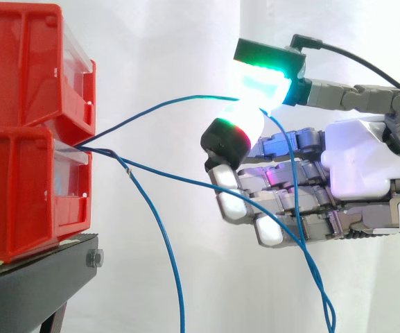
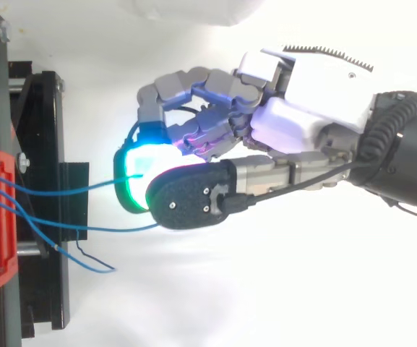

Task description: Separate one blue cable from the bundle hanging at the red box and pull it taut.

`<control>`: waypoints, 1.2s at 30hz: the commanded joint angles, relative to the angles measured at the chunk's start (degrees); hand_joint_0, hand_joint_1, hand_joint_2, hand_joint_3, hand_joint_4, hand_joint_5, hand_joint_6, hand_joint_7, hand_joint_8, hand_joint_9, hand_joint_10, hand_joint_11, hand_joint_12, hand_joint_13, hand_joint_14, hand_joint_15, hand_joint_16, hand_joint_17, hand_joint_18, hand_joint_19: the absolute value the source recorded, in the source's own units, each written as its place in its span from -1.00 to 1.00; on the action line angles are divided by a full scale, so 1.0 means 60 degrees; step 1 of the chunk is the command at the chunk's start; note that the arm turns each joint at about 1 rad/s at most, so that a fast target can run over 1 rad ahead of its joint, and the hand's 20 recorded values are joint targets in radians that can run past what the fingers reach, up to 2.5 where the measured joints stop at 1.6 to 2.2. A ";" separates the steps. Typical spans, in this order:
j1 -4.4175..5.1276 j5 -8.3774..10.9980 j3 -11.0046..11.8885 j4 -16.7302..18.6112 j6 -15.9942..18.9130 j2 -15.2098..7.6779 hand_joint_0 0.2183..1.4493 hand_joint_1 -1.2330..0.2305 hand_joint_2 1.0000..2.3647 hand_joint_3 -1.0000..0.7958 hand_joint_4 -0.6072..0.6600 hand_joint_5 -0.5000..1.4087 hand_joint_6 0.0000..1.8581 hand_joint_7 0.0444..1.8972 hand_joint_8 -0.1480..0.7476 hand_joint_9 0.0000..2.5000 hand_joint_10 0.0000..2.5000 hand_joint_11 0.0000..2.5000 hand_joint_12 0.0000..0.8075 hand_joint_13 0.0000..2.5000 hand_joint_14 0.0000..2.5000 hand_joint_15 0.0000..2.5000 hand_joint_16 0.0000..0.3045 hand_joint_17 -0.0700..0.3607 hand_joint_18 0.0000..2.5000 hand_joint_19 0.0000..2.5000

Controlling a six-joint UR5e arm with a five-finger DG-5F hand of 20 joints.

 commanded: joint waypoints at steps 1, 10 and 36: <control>0.0041 0.0102 -0.0004 -0.0059 0.0311 0.0007 -0.38 -0.33 -0.97 0.09 0.03 -0.61 -0.08 0.38 0.16 -0.25 -0.99 -0.10 -0.07 -0.21 -0.98 -0.36 -0.72 -0.23 -0.25 -0.62; 0.0041 0.0102 -0.0004 -0.0293 0.0882 -0.0007 -0.37 -0.32 -0.97 0.07 0.03 -0.61 -0.07 0.37 0.15 -0.03 -0.99 0.15 -0.03 -0.17 -0.98 -0.30 -0.70 -0.20 -0.25 -0.63; 0.0041 0.0029 -0.0004 -0.0908 0.0487 -0.0315 -0.35 -0.32 -0.97 0.04 0.04 -0.62 -0.07 0.36 0.09 -0.07 -0.88 0.34 -0.03 -0.09 -0.36 0.24 -0.66 -0.14 -0.07 -0.23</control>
